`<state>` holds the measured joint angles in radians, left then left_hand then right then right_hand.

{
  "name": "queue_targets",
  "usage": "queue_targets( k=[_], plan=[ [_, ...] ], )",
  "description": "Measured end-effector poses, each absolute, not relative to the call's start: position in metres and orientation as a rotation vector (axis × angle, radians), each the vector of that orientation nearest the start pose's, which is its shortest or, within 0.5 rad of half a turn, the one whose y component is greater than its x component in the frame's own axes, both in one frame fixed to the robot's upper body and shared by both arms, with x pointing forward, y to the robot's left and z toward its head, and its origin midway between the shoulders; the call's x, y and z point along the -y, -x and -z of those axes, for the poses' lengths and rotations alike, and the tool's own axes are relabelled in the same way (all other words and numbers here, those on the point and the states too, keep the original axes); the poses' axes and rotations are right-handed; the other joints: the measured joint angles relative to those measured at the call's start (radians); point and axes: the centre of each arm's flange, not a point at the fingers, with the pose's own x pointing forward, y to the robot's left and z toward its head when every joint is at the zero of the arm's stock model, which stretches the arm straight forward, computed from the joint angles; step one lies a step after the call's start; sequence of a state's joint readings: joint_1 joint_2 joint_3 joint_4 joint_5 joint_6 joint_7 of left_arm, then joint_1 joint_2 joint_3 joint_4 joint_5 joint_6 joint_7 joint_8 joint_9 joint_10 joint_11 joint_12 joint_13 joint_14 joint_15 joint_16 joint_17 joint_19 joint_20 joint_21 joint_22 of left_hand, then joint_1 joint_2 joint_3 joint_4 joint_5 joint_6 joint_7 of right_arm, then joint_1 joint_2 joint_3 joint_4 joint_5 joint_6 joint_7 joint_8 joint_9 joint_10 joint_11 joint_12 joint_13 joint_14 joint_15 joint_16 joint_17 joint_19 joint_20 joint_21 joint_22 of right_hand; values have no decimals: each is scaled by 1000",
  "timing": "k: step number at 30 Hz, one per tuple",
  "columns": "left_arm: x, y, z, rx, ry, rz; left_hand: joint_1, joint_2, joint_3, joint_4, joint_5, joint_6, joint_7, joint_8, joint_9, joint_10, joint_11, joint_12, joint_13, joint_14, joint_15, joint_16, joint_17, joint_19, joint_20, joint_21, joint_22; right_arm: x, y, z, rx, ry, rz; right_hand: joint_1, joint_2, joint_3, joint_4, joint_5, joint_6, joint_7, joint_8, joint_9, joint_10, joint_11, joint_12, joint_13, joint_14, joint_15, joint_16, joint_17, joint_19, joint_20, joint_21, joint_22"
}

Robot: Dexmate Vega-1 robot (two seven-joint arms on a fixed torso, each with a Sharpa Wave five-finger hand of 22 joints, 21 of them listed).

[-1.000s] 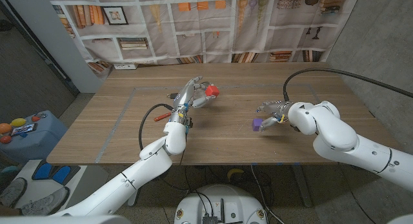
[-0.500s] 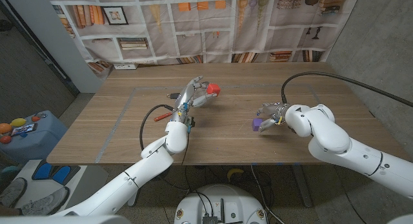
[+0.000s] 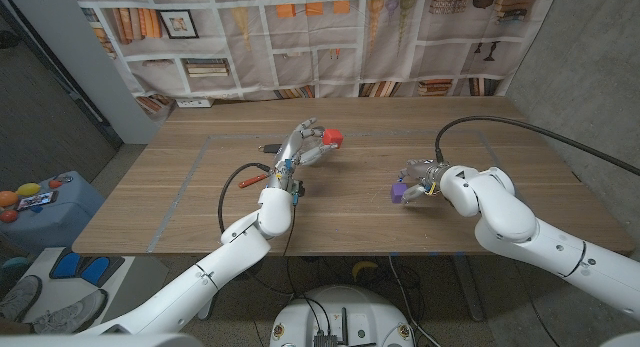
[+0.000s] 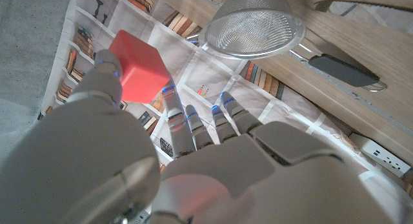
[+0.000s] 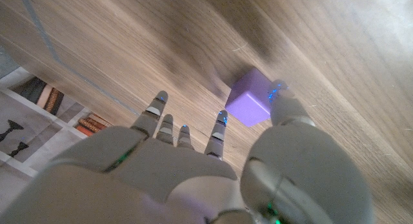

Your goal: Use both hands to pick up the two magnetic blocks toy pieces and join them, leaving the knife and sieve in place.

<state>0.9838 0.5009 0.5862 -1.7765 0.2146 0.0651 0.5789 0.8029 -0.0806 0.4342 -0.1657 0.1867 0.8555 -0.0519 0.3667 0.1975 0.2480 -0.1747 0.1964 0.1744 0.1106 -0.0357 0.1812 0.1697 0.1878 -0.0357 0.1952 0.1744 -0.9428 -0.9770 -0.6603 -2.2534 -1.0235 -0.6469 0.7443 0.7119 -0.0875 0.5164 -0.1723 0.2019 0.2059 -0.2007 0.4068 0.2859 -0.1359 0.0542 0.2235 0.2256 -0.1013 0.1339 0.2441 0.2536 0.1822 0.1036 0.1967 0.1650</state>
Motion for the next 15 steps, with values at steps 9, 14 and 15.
queue_targets(
  k=[9, 14, 15],
  plan=[
    [-143, -563, 39, 802, -586, -128, -1, 1, -5, 2, 2, 0, 0, -4, 0, 0, 0, 0, 0, 0, 0, 0, 0, 0, 0, 0, 0, 213, -513, 44, 93, 1844, -92, 28, -1, 0, 0, -8, 61, -3, 35, 9, 24, -19, 7, -3, 23, -12, 8, 0, 25, -10, 0, 0],
    [-142, -564, 40, 799, -582, -123, -1, 1, -5, 2, 2, 0, 0, -4, 0, 0, 0, 0, 0, 0, 0, 0, 0, 0, 0, 0, 0, 213, -514, 46, 111, 1834, -79, 50, 5, 0, 0, -12, 111, -10, 66, 13, 44, -28, 7, -3, 42, -17, 14, 0, 43, -22, 0, 0],
    [-142, -565, 40, 798, -581, -123, -1, 1, -5, 2, 2, 0, 0, -4, 0, 0, 0, 0, 0, 0, 0, 0, 0, 0, 0, 0, 0, 213, -515, 46, 114, 1831, -78, 56, 10, 0, 0, -13, 124, -9, 73, 14, 47, -31, 7, -3, 45, -20, 15, 0, 54, -25, 0, 0]
  ],
)
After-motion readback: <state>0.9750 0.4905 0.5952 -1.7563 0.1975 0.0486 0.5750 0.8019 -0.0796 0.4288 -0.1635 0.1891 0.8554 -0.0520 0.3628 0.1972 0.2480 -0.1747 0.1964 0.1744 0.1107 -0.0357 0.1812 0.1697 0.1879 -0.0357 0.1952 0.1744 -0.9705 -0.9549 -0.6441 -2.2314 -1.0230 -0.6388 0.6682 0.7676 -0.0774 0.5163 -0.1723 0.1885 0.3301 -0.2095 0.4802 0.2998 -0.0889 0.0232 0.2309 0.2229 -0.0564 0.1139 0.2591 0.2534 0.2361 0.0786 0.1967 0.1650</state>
